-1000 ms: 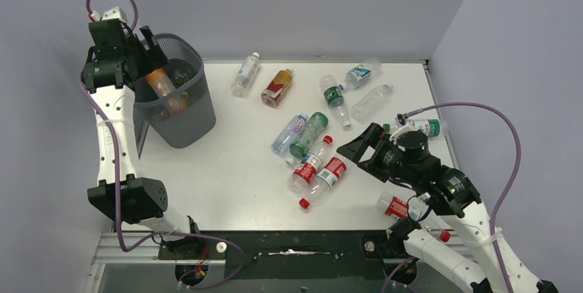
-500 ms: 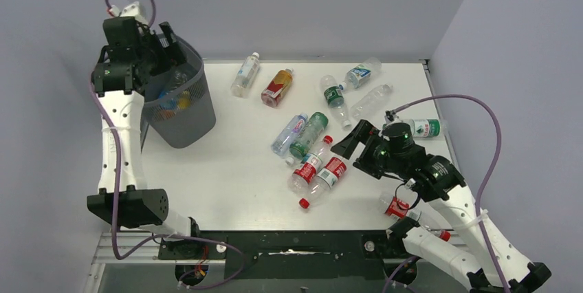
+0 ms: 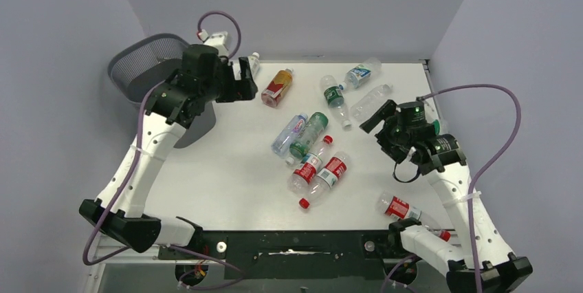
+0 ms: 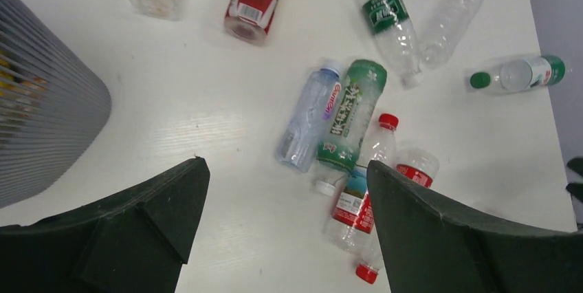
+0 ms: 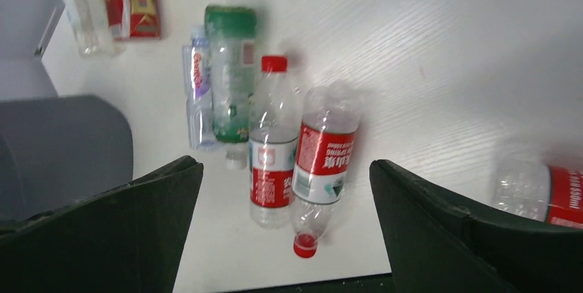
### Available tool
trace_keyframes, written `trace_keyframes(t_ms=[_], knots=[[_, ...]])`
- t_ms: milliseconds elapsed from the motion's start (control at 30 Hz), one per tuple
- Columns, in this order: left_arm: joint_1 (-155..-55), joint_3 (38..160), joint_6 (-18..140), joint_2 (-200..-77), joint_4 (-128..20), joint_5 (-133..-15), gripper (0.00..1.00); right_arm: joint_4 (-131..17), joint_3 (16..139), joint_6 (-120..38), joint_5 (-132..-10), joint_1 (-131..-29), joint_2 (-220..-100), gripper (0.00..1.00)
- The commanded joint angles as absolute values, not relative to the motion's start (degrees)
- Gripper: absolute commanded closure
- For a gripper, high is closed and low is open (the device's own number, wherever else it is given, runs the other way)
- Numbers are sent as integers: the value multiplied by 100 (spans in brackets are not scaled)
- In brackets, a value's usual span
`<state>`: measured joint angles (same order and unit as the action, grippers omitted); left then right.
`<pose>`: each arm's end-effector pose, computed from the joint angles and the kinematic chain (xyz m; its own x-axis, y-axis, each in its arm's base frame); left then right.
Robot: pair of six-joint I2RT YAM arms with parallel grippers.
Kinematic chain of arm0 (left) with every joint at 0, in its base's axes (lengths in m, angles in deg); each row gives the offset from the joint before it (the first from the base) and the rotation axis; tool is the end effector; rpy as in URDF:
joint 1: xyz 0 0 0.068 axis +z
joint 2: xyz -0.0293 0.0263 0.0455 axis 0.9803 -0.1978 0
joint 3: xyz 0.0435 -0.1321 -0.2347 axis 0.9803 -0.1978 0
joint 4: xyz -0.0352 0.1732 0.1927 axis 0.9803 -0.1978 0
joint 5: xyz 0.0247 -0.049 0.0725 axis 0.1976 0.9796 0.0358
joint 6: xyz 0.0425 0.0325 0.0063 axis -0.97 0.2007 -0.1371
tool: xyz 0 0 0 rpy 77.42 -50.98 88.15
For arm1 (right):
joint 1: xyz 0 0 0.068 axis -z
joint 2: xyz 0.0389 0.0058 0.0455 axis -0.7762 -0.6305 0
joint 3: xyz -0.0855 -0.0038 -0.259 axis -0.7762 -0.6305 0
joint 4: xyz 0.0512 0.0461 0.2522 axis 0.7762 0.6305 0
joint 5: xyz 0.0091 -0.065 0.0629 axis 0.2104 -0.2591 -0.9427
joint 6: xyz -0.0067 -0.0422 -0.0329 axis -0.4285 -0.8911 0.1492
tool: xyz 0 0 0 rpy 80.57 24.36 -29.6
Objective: Put the plastic bottles in the bin
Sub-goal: Pick up the plastic bottle at the center of the board.
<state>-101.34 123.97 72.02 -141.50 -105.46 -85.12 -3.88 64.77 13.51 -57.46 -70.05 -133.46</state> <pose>0.2550 -0.1049 0.4509 -0.5698 -0.1742 -0.8031 0.1377 0.9432 -0.3024 0.1691 0.0547 0.3458 -0.5480 0.7331 -0.4028 0.4657 0.6674 0.5811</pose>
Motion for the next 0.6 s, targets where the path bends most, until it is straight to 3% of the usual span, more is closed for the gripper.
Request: trace_keyframes(t_ms=[0, 567], knots=[[-10702, 11990, 7464, -13805, -10125, -8921, 14, -233, 6806, 1091, -5385, -6102, -13629, 2], [-11155, 10634, 7652, -13105, -9761, -8605, 14, -60, 7851, 899, -4725, -4116, -15829, 2]])
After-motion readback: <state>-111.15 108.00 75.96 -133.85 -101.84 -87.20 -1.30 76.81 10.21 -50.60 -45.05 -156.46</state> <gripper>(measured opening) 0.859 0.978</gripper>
